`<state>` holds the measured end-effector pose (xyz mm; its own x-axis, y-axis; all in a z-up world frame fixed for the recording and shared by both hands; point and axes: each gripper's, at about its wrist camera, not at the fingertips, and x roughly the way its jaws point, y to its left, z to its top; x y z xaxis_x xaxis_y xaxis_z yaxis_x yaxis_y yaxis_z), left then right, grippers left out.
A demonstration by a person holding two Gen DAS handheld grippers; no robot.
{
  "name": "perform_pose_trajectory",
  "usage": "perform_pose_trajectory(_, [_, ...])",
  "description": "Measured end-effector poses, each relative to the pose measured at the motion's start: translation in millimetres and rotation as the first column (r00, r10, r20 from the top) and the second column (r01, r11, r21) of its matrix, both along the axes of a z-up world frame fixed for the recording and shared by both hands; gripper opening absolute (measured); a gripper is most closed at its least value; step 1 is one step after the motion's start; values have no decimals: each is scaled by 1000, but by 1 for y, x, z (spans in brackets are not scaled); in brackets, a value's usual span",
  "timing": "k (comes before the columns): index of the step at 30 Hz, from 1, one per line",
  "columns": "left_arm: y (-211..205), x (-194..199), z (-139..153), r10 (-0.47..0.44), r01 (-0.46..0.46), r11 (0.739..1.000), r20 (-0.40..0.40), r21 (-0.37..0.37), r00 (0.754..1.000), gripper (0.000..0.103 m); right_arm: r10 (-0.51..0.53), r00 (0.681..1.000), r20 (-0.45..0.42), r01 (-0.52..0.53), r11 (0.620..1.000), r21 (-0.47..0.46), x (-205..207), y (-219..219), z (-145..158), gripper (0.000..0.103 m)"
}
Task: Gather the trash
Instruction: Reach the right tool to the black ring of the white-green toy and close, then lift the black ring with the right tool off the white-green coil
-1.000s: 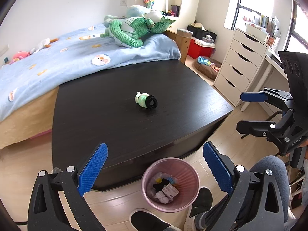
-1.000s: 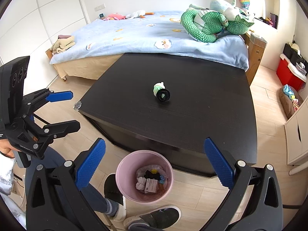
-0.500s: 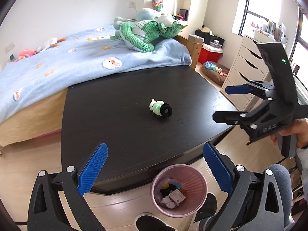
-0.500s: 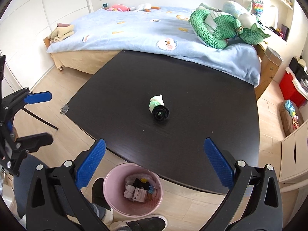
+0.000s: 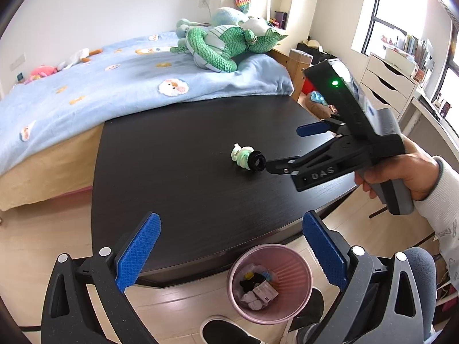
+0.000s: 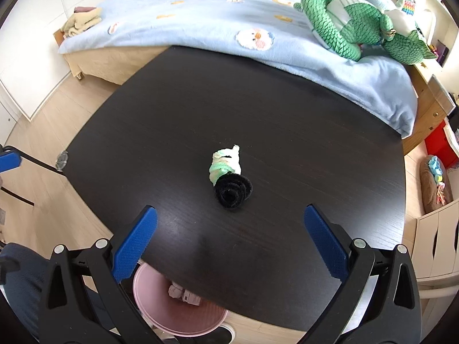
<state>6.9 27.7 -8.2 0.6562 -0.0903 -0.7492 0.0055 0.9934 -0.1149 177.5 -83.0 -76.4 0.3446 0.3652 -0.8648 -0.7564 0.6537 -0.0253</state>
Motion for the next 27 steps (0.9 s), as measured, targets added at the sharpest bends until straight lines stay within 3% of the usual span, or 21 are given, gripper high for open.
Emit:
perform_pose_trajectory(6, [5,-1,-6,15,-15,1000,-12,-9,1000,95,-26,998,-55,24,999,-31,18,14,-23,100])
perform_pose_trajectory(10, [8,0,-10,18,-18,1000,-24,-12,1000,95,-34,996,-87,30,998,-49,24,22,-36,80])
perform_pose_trajectory(20, [12,2,-15,29,-30,999,-35,-17,999,95,-53,993,-108,50,998,-36,30,22,-46,58])
perform_pose_trajectory(27, [11,3,-18,22,-23,1000,-38,-16,999,95,-42,993,-106,37,998,-43,31,21,-48,35])
